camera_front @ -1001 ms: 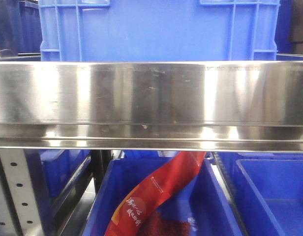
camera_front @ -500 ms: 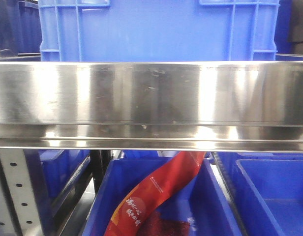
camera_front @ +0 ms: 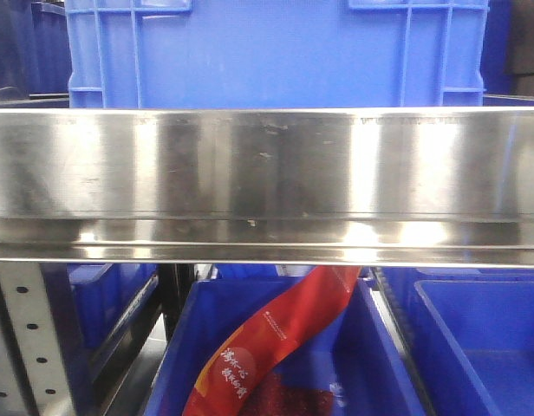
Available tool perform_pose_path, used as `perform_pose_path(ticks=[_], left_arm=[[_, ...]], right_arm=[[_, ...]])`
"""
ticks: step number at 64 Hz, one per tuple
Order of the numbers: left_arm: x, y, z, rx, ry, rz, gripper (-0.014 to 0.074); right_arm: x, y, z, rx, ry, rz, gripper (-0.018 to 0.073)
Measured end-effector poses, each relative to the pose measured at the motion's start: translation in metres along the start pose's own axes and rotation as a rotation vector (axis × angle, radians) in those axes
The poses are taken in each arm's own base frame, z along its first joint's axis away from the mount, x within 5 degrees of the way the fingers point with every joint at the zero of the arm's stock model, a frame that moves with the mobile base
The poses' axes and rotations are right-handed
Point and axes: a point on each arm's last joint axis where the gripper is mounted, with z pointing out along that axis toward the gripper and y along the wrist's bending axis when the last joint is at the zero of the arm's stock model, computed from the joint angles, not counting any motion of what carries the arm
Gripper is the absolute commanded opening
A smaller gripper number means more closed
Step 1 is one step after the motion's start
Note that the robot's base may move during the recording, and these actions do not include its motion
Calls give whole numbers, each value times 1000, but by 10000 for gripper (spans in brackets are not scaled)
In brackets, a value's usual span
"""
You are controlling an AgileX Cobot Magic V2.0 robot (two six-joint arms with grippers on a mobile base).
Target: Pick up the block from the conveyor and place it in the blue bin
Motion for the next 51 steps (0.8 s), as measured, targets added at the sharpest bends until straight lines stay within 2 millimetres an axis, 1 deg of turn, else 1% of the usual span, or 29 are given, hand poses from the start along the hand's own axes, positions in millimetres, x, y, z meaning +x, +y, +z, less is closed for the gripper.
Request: perform_pose_path(ticks=[6, 15, 51], left_arm=[[0, 0, 0, 0, 0, 0, -111], [0, 0, 0, 0, -3, 0, -111], [0, 0, 0, 0, -3, 0, -111]], right_arm=[[27, -4, -4, 46, 0, 5, -162], [48, -8, -4, 96, 14, 5, -162], [49, -9, -4, 110, -3, 5, -162]])
